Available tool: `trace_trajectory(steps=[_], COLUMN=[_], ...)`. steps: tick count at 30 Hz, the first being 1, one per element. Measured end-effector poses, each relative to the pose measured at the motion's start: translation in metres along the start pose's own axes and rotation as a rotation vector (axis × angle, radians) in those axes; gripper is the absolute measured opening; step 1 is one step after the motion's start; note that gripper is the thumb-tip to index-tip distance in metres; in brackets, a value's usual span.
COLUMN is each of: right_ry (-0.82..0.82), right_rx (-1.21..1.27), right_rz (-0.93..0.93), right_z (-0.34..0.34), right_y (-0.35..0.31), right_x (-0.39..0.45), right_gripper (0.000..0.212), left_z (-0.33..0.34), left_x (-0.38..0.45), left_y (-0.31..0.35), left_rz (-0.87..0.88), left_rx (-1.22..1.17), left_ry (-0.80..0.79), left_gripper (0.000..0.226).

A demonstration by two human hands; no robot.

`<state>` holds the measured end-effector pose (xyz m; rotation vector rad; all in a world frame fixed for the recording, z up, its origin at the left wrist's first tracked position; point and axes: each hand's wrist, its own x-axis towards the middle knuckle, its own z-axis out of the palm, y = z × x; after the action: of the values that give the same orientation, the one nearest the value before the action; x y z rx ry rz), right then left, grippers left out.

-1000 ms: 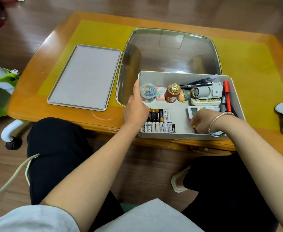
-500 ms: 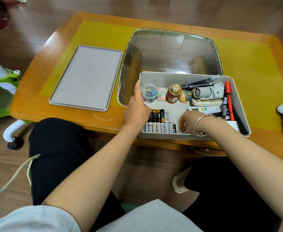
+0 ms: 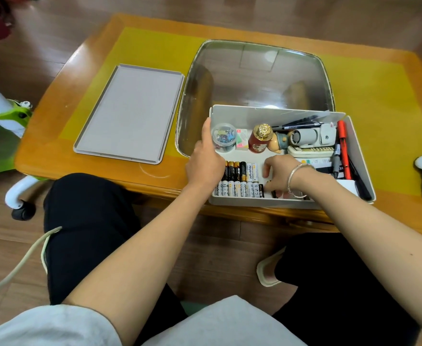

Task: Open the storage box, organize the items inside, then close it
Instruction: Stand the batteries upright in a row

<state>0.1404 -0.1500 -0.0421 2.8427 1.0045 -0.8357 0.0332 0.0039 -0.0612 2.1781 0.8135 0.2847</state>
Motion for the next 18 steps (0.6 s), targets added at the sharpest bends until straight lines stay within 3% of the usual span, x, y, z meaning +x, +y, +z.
trace_trajectory(steps=[3,6,12,18], right_ry=[0.180,0.293,0.195,0.078], right_rx=[0.091,0.192,0.398,0.450], right_rz=[-0.021,-0.006,0.079,0.114], right_z=[-0.008,-0.018,-0.007,0.005], right_y=[0.007,0.011,0.002,-0.002], right_x=[0.000,0.002,0.009,0.011], right_gripper=[0.004,0.004,0.018,0.003], left_z=[0.001,0.001,0.000,-0.001], left_x=[0.000,0.000,-0.002,-0.001], left_y=[0.000,-0.001,0.000,0.000], left_rz=[0.004,0.005,0.008,0.008], left_rx=[-0.005,-0.016,-0.018,-0.017], left_ry=[0.003,0.009,0.004,-0.001], left_gripper=[0.082,0.083,0.082,0.083])
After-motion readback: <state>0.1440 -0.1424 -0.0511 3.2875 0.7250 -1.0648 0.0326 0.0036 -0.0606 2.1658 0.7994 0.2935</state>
